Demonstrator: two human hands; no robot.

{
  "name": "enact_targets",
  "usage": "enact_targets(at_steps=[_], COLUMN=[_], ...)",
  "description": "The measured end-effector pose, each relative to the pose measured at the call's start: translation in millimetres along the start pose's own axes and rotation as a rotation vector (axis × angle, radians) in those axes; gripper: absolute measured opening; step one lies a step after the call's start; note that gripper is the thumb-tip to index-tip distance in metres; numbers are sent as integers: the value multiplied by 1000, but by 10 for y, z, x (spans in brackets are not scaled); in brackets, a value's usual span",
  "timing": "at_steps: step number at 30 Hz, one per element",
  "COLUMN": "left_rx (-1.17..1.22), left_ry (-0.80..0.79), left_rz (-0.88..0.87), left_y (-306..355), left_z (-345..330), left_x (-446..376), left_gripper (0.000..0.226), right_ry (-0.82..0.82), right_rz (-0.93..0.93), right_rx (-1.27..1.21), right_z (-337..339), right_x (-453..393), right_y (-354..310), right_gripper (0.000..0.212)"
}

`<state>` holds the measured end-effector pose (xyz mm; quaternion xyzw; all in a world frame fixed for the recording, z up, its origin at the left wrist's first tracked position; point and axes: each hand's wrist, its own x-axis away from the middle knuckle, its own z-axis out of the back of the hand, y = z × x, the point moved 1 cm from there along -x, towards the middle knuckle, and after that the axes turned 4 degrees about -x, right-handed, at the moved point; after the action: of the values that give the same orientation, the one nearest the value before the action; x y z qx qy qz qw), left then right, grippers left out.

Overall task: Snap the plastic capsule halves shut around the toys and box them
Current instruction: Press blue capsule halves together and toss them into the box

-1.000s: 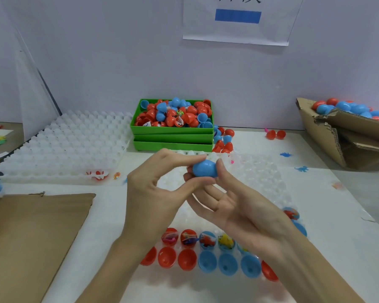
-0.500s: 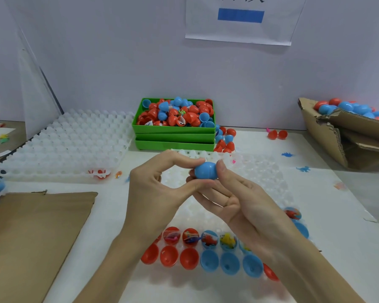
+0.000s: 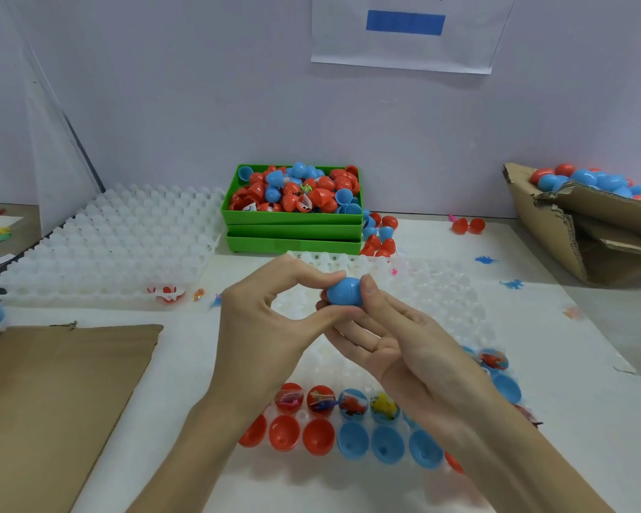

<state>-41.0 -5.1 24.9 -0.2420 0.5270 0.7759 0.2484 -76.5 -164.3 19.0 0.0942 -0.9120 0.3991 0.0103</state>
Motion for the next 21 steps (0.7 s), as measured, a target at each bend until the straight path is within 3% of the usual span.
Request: enact_targets(at_steps=[8, 11, 15, 21], left_rx=[-200, -167, -43, 5], left_ry=[77, 125, 73, 20], left_rz=[-174, -169, -93, -101], left_y=[76, 59, 31, 21], left_z=[-154, -147, -101, -115], left_x=[79, 75, 23, 16], left_gripper=[51, 43, 43, 43], right_ry=[-42, -83, -115, -170], right_rz=[-93, -142, -162, -162], right_rx=[-363, -360, -371, -337], right_z=[-17, -41, -36, -10], right_x=[4, 16, 1, -39], right_y=[30, 36, 4, 36], right_gripper=[34, 36, 46, 38])
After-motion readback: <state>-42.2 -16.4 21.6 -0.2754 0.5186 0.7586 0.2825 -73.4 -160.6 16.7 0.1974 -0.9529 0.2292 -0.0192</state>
